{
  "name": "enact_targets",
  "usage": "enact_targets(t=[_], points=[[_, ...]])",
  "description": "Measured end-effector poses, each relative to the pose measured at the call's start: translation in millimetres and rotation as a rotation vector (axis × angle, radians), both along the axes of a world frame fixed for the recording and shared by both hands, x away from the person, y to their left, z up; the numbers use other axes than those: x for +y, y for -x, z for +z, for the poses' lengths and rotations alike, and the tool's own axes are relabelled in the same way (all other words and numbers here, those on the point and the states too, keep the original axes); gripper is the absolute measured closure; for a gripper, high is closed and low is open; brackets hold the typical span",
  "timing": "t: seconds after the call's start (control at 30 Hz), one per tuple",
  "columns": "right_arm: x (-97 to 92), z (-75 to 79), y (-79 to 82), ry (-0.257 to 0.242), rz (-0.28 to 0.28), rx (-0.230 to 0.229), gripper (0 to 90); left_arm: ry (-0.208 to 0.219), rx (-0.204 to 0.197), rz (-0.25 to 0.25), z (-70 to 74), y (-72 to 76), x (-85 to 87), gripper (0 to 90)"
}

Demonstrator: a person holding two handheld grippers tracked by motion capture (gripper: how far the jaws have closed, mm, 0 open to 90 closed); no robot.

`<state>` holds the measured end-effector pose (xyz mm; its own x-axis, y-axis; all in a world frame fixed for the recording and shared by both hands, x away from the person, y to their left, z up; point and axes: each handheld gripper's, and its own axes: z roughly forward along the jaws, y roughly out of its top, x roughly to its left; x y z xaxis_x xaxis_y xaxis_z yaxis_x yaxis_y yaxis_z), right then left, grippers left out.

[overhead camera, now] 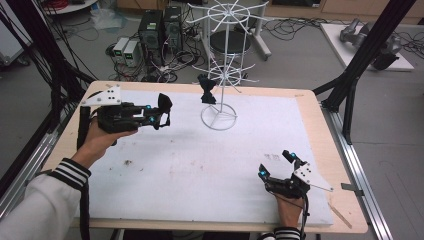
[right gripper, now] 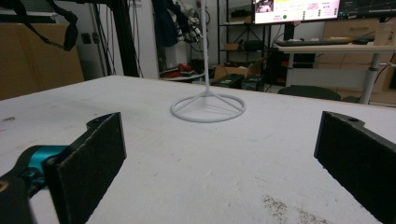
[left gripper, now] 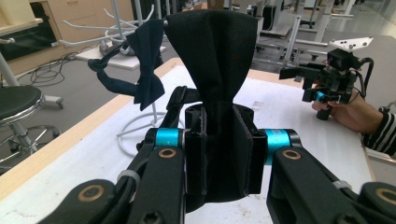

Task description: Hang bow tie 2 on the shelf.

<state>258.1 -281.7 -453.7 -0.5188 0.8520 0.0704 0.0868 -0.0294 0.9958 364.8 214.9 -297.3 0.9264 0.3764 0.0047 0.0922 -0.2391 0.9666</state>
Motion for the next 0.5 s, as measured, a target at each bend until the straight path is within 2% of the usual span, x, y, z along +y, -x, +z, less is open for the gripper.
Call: enact_targets(t=[0.3, 0.5], points=[[-0.1, 0.0, -0.2, 0.001, 0.000, -0.002, 1.4, 0.021, 0.000, -0.016, 6.6, -8.9, -7.8, 75.9], [-0.1, -0.1, -0.3, 0.003, 0.000, -0.005, 1.4, 0.031, -0.007, -0.050, 13.6, -18.2, -14.3, 75.9]])
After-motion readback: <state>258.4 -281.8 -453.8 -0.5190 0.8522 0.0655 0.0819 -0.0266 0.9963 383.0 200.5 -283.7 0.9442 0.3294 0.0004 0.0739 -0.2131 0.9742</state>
